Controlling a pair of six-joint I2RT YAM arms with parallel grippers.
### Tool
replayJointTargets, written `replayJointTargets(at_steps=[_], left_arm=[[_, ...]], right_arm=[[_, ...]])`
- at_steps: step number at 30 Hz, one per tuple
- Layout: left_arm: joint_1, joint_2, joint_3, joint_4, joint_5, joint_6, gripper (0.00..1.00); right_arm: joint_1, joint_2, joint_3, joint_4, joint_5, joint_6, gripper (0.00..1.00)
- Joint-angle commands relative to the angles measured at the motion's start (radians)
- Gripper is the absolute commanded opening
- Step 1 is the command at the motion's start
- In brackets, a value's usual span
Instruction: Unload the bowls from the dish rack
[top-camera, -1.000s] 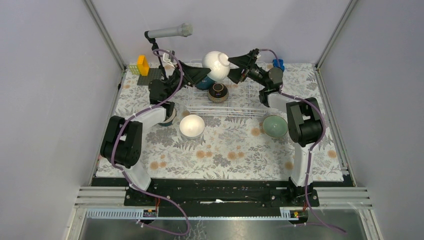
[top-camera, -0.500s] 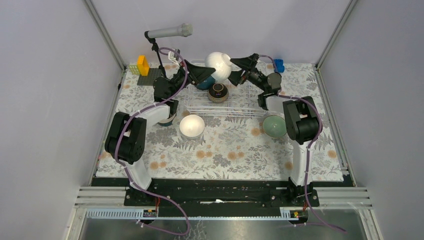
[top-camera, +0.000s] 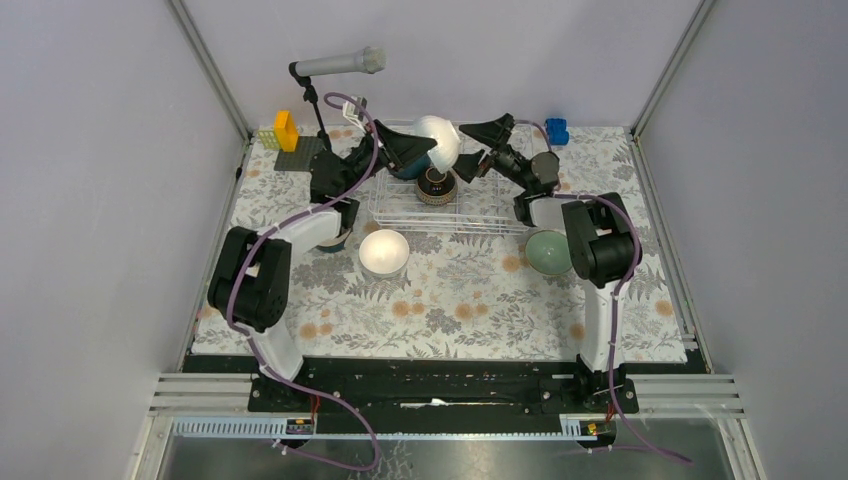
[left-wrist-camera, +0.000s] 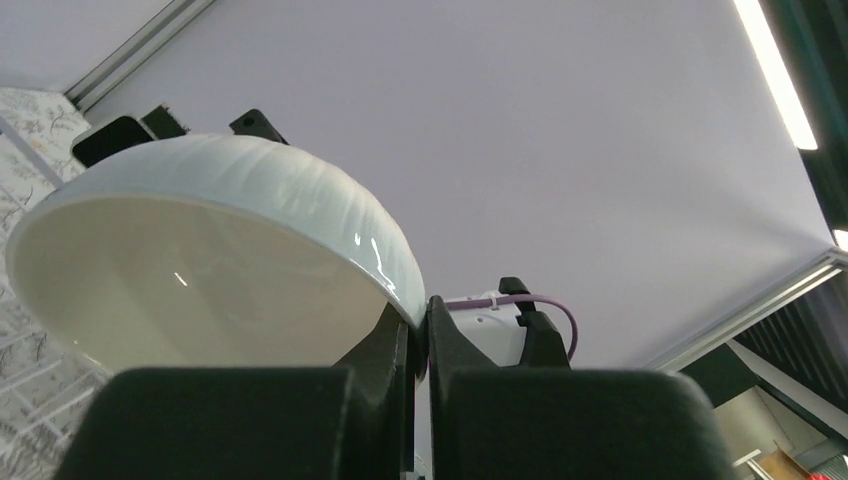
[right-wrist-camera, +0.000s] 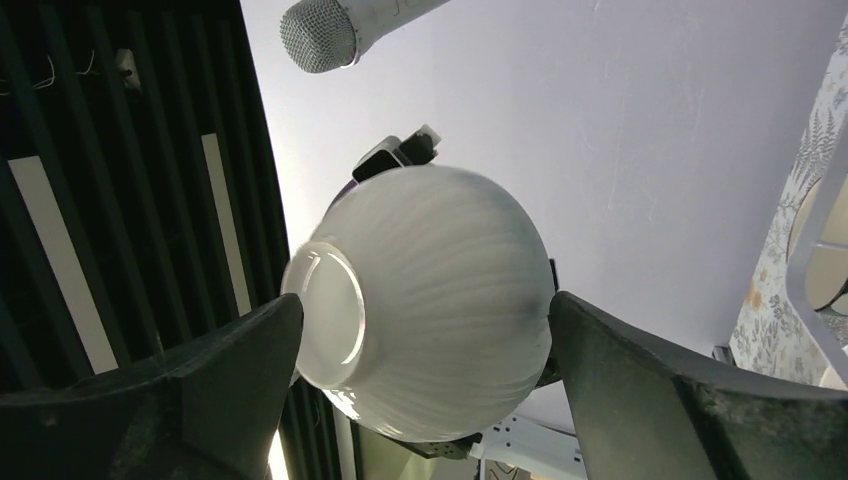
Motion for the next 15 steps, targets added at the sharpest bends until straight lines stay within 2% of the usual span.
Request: replayJointTargets(at_steps=[1,6,11,15], left_arm=[[0.012,-0.143,-0.019,-0.06,0.003,0.097,0.0],[0.013,-0.258,-0.061,-0.31,-0.018,0.239,0.0],[0.011,-0.397,-0.081,-0.704,-0.057,0.424,0.0],[0.009,-0.502,-0.077,-1.027,-0.13,0.592,0.0]], right_arm=[[-0.038,-0.043,-0.014,0.026,0.01,-0.079,1.0],[-0.056,-0.112,-0.046,-0.139,-0.002,-0.237,1.0],[-0.06,-0.101,-0.036,-0.155,-0.018,-0.275,1.0],[-0.062,-0.132,-0.037,-0.275,-0.022,-0.398,1.0]])
